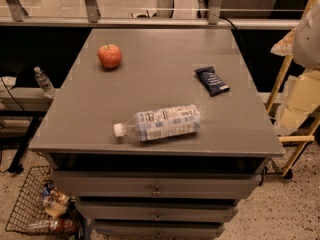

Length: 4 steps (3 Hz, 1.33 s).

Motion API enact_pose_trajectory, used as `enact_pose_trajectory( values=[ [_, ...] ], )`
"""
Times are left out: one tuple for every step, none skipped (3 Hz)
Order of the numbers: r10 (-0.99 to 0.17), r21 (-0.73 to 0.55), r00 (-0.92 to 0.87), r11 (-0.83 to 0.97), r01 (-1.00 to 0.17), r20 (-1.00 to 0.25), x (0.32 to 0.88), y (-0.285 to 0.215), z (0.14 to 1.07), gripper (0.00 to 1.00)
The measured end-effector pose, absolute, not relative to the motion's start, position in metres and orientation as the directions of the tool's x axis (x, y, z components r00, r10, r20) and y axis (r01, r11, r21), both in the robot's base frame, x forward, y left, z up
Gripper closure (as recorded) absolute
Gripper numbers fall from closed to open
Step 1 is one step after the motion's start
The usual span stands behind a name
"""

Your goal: Move rxbar blueberry near apple

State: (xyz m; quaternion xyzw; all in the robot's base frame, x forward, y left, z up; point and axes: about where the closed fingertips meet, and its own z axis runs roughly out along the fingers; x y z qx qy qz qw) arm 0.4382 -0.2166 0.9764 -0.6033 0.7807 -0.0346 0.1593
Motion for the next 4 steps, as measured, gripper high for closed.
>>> enact_pose_trajectory(
  values=[
    [-0.953,-0.247,-0.221,0.270,-0.931,-0.207,0.438,-0.217,0.976,0.00],
    [-0.912,-0.313,-0.267,0.364,-0.877,-0.311,0.482,-0.226,0.980,0.00],
    [-0.828,-0.327,-0.334,0.501,-0.801,-0.450,0.548,-0.238,0.984,0.00],
    [-0.684,-0.263,-0.435,0.668,-0.696,-0.585,0.612,-0.246,0.962,0.00]
  ],
)
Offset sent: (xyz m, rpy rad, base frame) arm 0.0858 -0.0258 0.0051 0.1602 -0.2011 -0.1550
